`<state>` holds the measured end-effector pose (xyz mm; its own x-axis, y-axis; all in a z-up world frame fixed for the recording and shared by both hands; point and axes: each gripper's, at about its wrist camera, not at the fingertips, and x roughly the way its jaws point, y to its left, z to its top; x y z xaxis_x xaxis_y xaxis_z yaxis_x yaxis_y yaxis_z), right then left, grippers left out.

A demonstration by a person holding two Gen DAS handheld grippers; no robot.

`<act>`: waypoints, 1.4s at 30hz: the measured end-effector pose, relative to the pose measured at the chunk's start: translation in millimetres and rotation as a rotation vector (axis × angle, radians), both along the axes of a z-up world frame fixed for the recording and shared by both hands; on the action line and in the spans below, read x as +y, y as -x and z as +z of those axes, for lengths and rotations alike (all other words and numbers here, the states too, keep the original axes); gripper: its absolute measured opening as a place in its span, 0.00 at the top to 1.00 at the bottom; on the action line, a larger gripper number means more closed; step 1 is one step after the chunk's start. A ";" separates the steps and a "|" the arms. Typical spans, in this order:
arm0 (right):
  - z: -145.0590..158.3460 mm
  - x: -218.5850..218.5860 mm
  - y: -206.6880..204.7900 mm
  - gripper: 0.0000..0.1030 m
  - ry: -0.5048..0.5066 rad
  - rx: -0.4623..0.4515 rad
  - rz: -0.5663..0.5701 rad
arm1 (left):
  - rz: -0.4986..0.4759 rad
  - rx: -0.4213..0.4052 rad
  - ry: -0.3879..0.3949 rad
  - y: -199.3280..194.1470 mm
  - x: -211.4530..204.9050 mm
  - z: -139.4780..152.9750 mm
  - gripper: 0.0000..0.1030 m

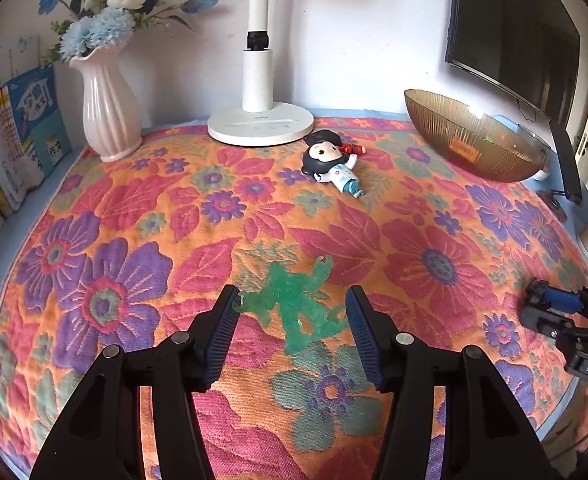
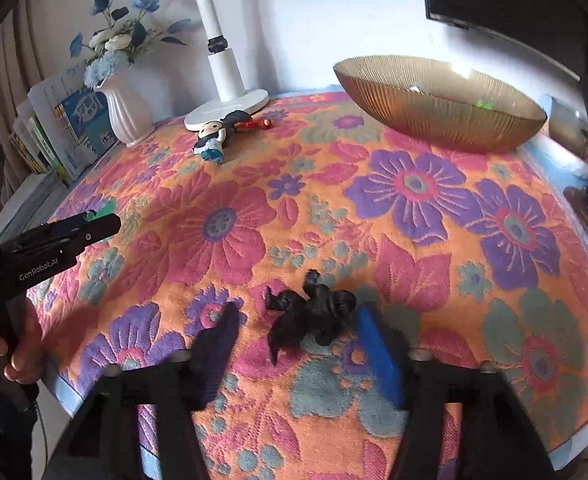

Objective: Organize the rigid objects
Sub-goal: 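Carry the green toy and black figure to the amber bowl and open both tools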

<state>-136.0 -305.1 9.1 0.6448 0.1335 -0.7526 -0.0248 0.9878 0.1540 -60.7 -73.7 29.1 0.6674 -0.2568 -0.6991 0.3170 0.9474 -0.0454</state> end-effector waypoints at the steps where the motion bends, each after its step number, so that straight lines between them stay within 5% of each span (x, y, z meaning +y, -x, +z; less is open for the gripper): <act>1: -0.6 2.3 -0.9 0.59 0.018 0.003 -0.003 | 0.000 0.001 -0.003 -0.1 -0.4 -0.2 0.50; 12: 20.5 -5.9 5.6 0.59 -0.015 -0.052 -0.007 | -0.025 -0.011 -0.005 2.1 -3.2 13.4 0.50; 21: 127.9 -54.7 -15.8 0.59 0.004 -0.230 -0.082 | -0.134 -0.168 0.087 -30.5 -48.5 136.9 0.50; 26: 181.9 -81.8 -44.3 0.59 0.045 -0.282 -0.161 | -0.194 -0.186 0.111 -69.0 -101.9 174.6 0.50; 32: 201.6 -121.5 -83.5 0.59 0.019 -0.270 -0.246 | -0.251 -0.126 0.095 -112.4 -172.0 168.7 0.50; 42: 153.3 -176.5 -136.6 0.59 -0.039 -0.125 -0.308 | -0.328 -0.025 0.047 -149.7 -245.6 120.5 0.50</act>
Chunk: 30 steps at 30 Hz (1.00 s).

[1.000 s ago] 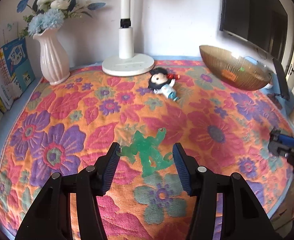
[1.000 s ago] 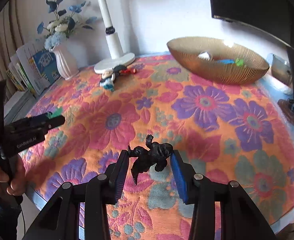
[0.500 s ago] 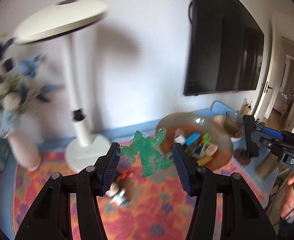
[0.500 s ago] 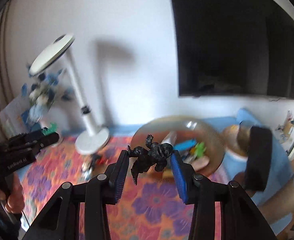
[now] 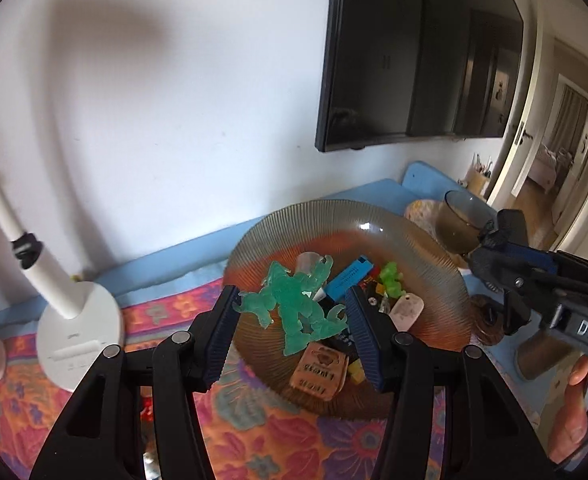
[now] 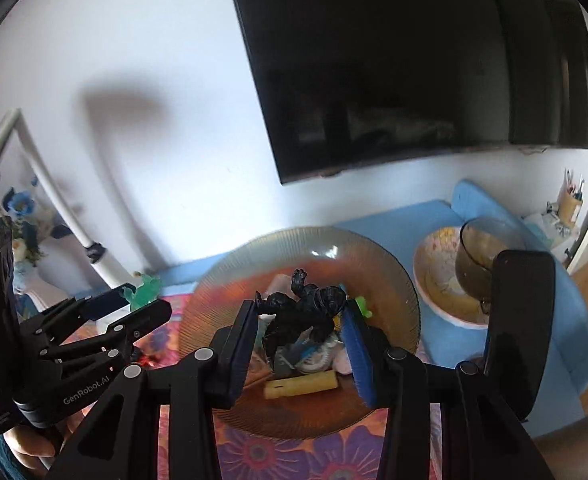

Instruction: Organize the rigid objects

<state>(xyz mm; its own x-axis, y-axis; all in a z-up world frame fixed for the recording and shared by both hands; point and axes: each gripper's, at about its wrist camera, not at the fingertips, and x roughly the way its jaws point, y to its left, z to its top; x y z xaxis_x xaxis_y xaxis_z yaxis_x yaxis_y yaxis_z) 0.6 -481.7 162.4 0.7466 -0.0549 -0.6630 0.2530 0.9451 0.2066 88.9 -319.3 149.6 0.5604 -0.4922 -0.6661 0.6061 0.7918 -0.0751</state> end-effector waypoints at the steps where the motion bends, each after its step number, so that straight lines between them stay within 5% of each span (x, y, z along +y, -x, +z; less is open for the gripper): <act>1: -4.3 -1.8 -3.4 0.59 -0.002 0.009 0.000 | -0.003 0.001 -0.002 -0.8 -2.5 -2.1 0.50; 6: -17.1 -7.5 -15.6 0.59 0.006 0.042 -0.004 | -0.022 0.009 0.001 -1.6 -13.2 -6.5 0.48; 8: -20.7 -10.3 -20.8 0.59 0.012 0.051 -0.013 | -0.028 0.017 0.004 -1.6 -15.2 -6.5 0.33; 10: -21.8 -13.0 -22.3 0.45 0.013 0.059 -0.028 | -0.020 0.009 0.012 0.1 -11.3 -3.4 0.28; 13: -16.9 -13.8 -15.0 0.39 0.003 0.030 -0.031 | -0.019 -0.017 0.012 7.2 0.0 6.8 0.29; 25: 36.5 43.1 26.7 0.39 0.018 -0.048 0.046 | 0.071 -0.126 0.058 66.0 100.5 69.4 0.28; 30: 59.0 87.0 45.9 0.38 0.043 -0.091 0.116 | 0.111 -0.163 0.108 108.5 170.5 77.1 0.16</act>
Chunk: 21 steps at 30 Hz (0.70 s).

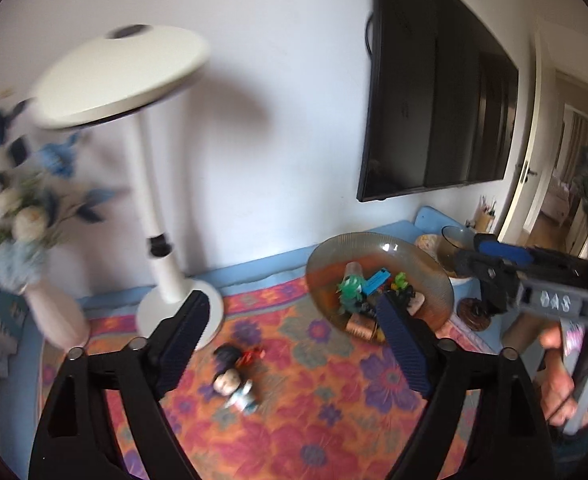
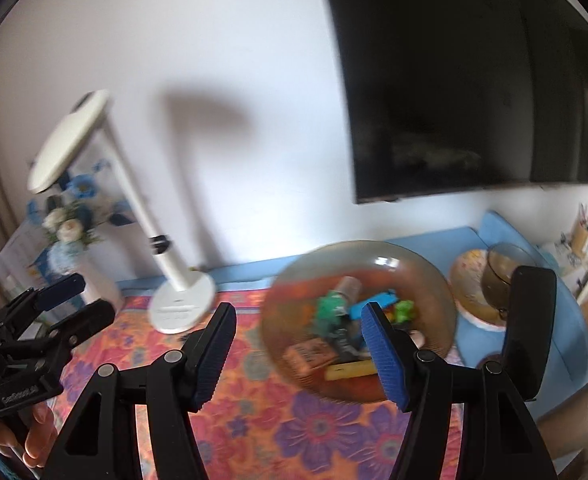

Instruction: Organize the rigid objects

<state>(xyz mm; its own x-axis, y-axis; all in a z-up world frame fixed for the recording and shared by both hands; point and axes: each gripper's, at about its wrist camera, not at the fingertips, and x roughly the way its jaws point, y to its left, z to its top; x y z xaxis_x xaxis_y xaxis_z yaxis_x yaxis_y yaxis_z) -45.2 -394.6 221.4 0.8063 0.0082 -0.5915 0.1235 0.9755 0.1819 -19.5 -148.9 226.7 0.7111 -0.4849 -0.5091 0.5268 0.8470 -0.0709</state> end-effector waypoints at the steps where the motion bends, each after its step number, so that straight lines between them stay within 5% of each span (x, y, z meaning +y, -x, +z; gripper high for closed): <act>1: 3.0 9.5 4.1 0.38 0.006 -0.007 0.017 | 0.010 -0.004 0.009 7.4 10.5 -3.1 0.16; 9: 3.0 75.7 22.9 0.32 0.032 -0.011 0.125 | 0.185 0.040 0.011 43.9 91.8 -42.0 0.16; 12: -15.9 96.3 30.9 0.20 0.029 -0.011 0.152 | 0.228 0.087 0.014 46.7 110.0 -64.2 0.16; 19: -66.6 122.0 23.4 0.20 0.003 0.102 0.202 | 0.290 0.136 0.024 46.5 119.6 -105.3 0.16; 21: -79.5 125.9 22.2 0.18 -0.003 0.105 0.209 | 0.343 0.122 -0.029 40.9 115.5 -130.5 0.14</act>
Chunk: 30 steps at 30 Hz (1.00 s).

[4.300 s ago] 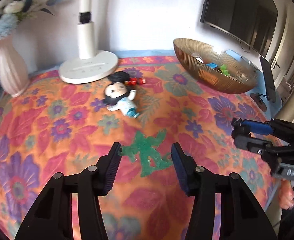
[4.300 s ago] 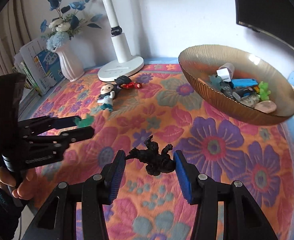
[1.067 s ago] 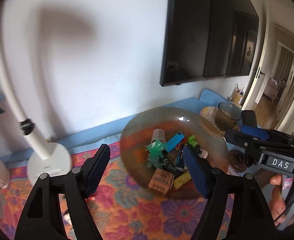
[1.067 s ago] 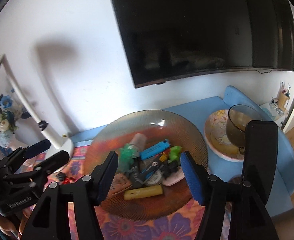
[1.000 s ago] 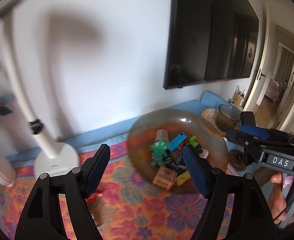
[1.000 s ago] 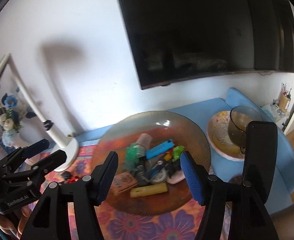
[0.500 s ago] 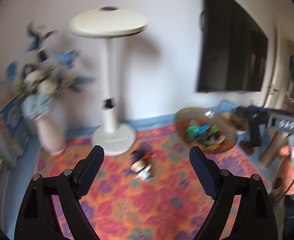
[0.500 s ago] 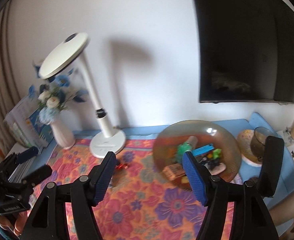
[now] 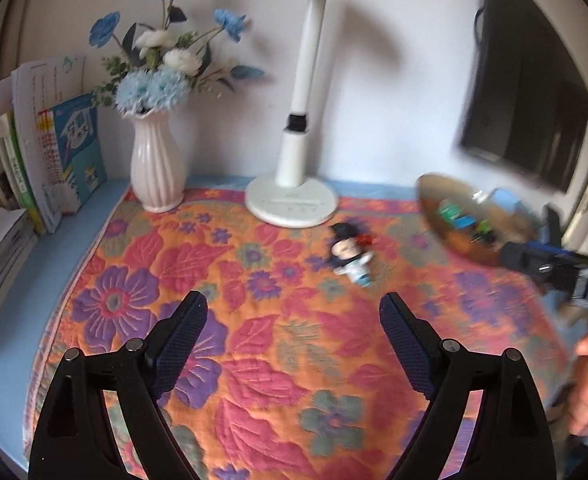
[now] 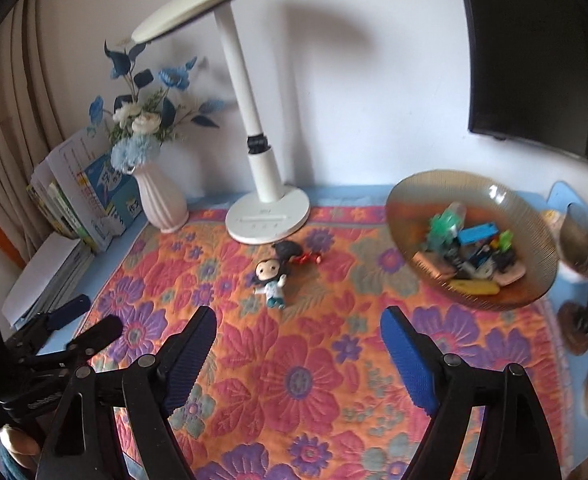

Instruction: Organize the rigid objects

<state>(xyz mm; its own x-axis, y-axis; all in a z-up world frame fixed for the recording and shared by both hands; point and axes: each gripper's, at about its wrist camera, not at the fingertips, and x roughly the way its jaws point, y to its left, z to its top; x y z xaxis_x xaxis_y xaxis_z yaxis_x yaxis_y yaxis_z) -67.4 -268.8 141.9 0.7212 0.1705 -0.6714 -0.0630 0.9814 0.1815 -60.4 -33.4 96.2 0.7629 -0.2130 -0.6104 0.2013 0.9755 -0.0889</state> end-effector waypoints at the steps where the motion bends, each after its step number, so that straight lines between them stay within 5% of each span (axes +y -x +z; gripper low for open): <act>1: -7.8 2.0 -1.1 0.18 0.008 0.001 0.000 | 0.027 0.006 -0.031 -3.7 -2.0 -9.7 0.14; 6: -55.5 9.0 -13.7 0.18 0.074 0.015 0.027 | 0.054 0.072 -0.126 -16.6 -9.4 -62.3 0.14; 14: -110.1 -4.2 -23.6 0.18 0.062 0.026 -0.044 | 0.050 0.026 -0.141 -9.6 -13.5 -59.4 0.14; 30: -108.8 -10.8 -20.1 0.18 0.064 0.010 -0.082 | 0.054 0.017 -0.154 -7.2 -13.8 -59.7 0.14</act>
<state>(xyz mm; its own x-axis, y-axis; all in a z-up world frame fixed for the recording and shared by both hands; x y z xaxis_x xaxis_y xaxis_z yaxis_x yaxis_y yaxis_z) -47.3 -279.6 33.1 0.7239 0.0678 -0.6866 0.0192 0.9928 0.1183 -53.2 -47.2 36.5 0.7601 -0.0752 -0.6454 0.1481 0.9872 0.0594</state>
